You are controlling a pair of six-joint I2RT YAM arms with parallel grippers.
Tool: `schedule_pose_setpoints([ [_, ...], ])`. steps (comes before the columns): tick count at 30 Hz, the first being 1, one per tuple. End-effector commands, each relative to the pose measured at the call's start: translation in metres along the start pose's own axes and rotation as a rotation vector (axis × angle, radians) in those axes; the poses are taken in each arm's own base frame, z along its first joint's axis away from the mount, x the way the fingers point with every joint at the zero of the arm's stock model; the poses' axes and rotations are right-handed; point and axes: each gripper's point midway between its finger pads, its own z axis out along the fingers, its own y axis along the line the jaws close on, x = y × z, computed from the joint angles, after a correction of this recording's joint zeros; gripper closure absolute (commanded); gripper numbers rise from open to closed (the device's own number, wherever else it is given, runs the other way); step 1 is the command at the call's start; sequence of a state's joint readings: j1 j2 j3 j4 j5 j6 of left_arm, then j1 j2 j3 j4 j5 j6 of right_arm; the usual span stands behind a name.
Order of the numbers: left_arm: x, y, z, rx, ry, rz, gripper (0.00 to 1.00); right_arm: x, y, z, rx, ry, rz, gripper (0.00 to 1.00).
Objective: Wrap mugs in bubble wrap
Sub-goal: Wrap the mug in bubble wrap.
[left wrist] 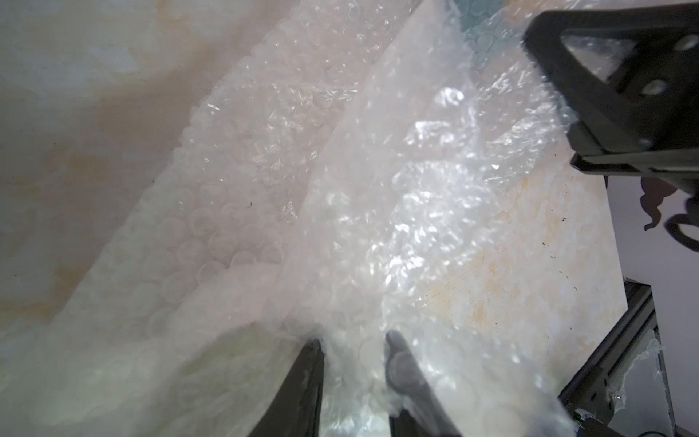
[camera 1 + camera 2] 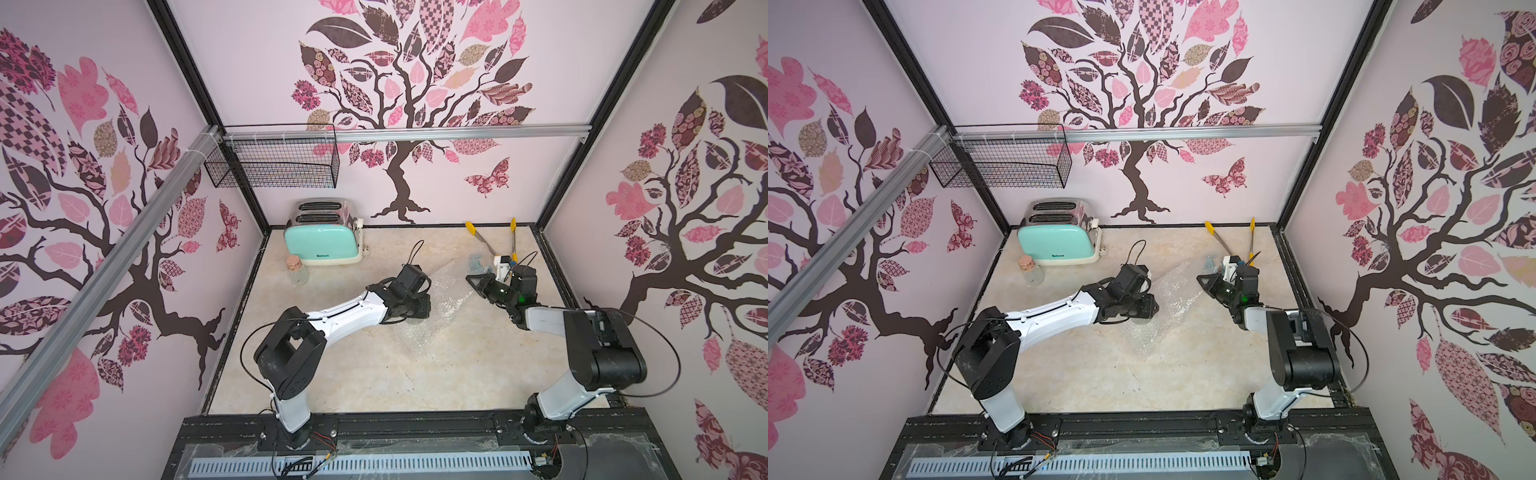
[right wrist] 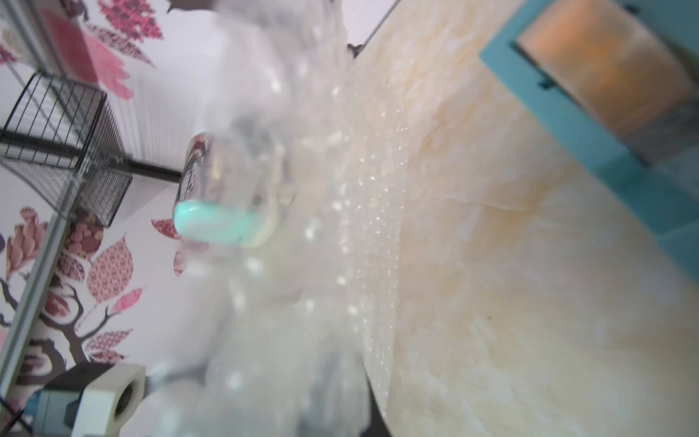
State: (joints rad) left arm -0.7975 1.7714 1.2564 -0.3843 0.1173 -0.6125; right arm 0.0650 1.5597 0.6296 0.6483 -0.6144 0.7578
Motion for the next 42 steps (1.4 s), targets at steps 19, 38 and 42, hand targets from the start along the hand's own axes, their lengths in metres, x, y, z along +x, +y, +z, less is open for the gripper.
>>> schedule_pose_setpoints([
  [19,0.003,0.000,-0.007,0.042,-0.077,-0.014,0.69,0.116,0.103,-0.031,-0.321,0.289,-0.132,1.00],
  [38,-0.004,-0.014,-0.030,0.125,-0.158,-0.031,0.70,0.185,0.051,-0.005,-0.145,0.477,-0.059,1.00],
  [42,-0.006,-0.019,-0.047,0.139,-0.169,-0.043,0.60,0.182,0.050,-0.002,-0.130,0.471,-0.064,1.00],
])
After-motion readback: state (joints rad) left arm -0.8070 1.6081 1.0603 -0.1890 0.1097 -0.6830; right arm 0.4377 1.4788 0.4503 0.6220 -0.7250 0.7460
